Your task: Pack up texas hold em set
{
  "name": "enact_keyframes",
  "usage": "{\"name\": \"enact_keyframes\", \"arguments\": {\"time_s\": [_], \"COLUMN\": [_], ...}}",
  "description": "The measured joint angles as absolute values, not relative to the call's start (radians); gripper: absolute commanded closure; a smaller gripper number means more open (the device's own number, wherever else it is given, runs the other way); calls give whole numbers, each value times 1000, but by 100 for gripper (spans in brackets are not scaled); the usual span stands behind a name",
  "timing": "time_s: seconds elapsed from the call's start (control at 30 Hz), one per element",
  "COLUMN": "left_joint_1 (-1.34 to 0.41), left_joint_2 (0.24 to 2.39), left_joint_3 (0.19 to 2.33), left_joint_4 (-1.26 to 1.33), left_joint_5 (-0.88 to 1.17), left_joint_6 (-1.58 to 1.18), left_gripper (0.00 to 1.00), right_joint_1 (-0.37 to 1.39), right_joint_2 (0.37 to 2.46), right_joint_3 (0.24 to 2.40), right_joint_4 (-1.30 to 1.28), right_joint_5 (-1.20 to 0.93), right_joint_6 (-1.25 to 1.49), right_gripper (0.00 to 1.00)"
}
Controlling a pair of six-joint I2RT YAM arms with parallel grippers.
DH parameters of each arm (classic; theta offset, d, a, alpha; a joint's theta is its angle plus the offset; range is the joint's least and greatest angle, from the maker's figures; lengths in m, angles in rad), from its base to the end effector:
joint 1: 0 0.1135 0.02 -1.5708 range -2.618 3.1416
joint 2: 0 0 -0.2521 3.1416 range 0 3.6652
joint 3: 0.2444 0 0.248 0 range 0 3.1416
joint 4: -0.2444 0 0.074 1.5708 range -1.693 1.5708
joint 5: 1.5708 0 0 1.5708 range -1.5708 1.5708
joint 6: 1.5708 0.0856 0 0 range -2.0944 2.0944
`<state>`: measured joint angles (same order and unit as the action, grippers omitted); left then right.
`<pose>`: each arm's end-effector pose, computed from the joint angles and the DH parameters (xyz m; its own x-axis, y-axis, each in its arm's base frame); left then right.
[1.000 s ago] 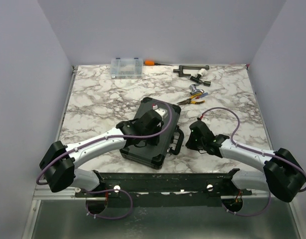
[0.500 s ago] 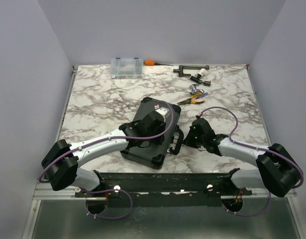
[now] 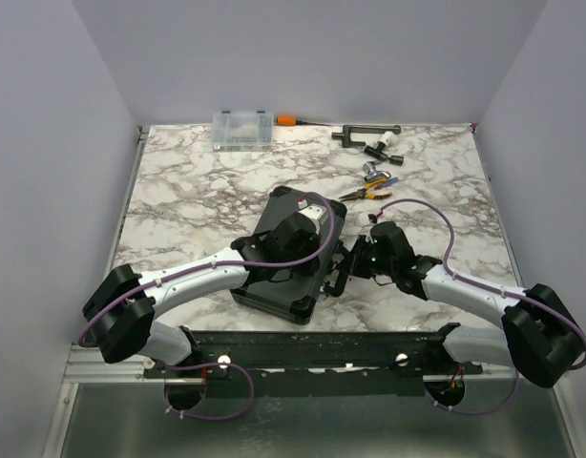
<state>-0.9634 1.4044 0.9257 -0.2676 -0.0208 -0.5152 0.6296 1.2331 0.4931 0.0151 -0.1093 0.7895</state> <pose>0.1936 -0.2754 0.1962 -0.7374 0.1978 -0.6459 0.5159 0.7821 -0.3495 0.2157 0.1687 0.1279 -0.8398 0.2614 -0.4758 -0.0781 0.8091 0.5824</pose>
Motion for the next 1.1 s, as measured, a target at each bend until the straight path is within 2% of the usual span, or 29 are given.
{"name": "enact_keyframes", "arguments": {"time_s": [0.73, 0.83, 1.0, 1.07, 1.1], "left_joint_1": [-963, -963, -963, -963, -963], "left_joint_2": [1406, 1409, 1411, 1411, 1411], "left_joint_3": [926, 926, 926, 926, 926], "left_joint_4": [-266, -265, -258, -258, -258], "left_joint_5": [-19, -19, -19, -19, -19], "left_joint_6": [-515, -515, -514, -514, -513], "left_gripper": [100, 100, 98, 90, 82], "right_joint_1": [634, 634, 635, 635, 635], "right_joint_2": [1264, 1258, 1190, 1162, 1150], "right_joint_3": [506, 506, 512, 523, 528], "right_joint_4": [139, 133, 65, 28, 11], "right_joint_5": [-231, -227, -149, -114, -98], "right_joint_6": [811, 810, 787, 775, 768], "right_gripper": [98, 89, 64, 56, 53]}}
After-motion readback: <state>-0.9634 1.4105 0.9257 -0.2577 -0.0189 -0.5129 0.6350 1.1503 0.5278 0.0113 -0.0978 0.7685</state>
